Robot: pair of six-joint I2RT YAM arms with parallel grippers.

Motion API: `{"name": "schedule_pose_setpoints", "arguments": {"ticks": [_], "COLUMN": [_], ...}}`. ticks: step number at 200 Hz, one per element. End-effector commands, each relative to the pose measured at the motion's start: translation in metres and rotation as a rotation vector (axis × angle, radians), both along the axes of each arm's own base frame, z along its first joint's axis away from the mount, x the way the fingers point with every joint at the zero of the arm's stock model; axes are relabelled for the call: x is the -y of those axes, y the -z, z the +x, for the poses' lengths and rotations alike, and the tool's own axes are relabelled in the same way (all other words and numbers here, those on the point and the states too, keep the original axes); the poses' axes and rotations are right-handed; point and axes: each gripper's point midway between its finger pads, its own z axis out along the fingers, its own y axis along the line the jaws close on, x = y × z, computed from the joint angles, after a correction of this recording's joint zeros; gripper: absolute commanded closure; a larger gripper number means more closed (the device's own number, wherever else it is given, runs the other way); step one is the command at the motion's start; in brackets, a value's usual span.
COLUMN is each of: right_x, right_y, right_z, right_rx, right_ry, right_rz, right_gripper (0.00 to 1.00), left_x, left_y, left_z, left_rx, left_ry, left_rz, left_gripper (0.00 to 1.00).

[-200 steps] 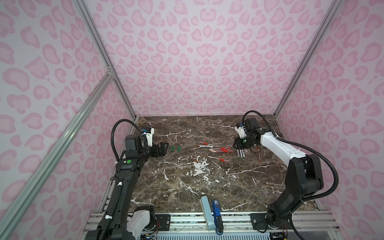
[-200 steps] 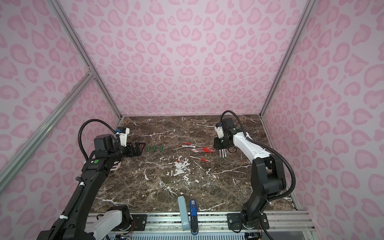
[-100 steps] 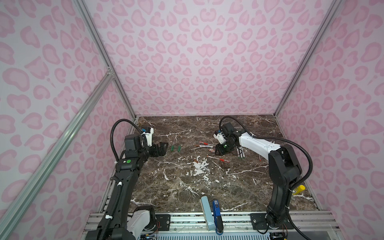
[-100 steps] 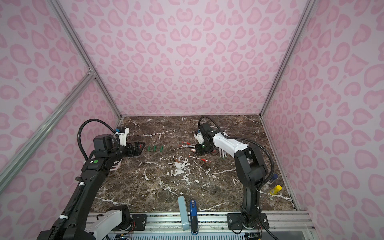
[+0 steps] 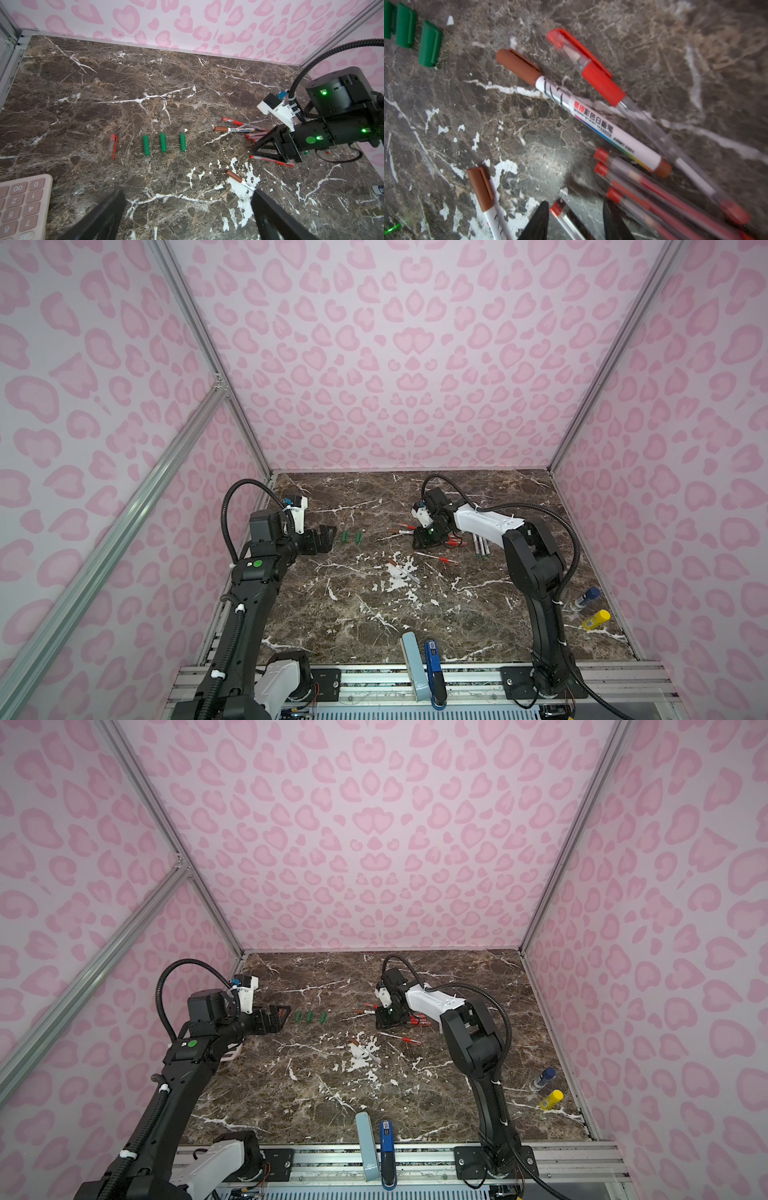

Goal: Open the pen caps
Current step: 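Move the right gripper over to the red-capped gel pens, then grasp a red-capped gel pen by its barrel with the right gripper and lift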

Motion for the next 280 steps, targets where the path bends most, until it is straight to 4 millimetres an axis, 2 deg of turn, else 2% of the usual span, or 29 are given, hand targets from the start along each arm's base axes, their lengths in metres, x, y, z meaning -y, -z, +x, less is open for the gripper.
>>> {"name": "schedule_pose_setpoints", "arguments": {"ticks": [1,21,35,38,51,76,92,134,168,194,234,280], "right_x": [-0.002,-0.003,-0.007,-0.003,-0.002,0.011,0.02,0.041,0.048,0.061,0.08,0.08], "right_y": [0.014,0.021,0.018,0.023,0.024,0.03,0.028,0.018,-0.01,-0.027,-0.018,-0.006], "right_z": [-0.007,-0.02,-0.033,-0.041,-0.055,-0.079,-0.096,-0.123,-0.124,-0.117,-0.107,-0.098], "right_rx": [-0.031,-0.054,-0.05,-0.064,-0.065,-0.095,-0.092,-0.082,-0.034,0.024,0.057,0.064], "right_ry": [0.016,0.01,-0.002,-0.004,-0.008,-0.003,0.009,0.054,0.099,0.205,0.322,0.354], "right_rz": [-0.002,-0.013,-0.013,-0.024,-0.021,-0.054,-0.058,-0.069,-0.058,-0.066,-0.155,-0.243], "right_gripper": [0.56,0.58,0.58,0.59,0.59,0.6,0.6,0.6,0.6,0.59,0.58,0.62], "left_x": [0.0,0.001,-0.001,-0.001,0.001,0.001,0.001,0.001,0.002,0.003,0.003,0.003], "left_y": [-0.009,-0.004,-0.006,-0.007,-0.007,-0.003,-0.004,-0.001,0.002,0.0,0.0,-0.002], "left_z": [0.004,0.004,0.005,0.005,0.006,0.007,0.008,0.01,0.012,0.013,0.014,0.013], "left_rx": [0.041,0.034,0.029,0.029,0.037,0.023,0.021,0.01,0.002,0.009,0.001,0.002], "left_ry": [0.006,0.011,0.002,0.001,0.008,0.008,0.007,0.006,0.012,0.014,0.011,0.012], "left_rz": [0.0,0.001,0.004,0.002,-0.007,-0.006,-0.013,-0.018,-0.026,-0.031,-0.031,-0.034], "left_gripper": [0.02,0.02,0.02,0.02,0.02,0.02,0.02,0.02,0.02,0.02,0.02,0.02]}}
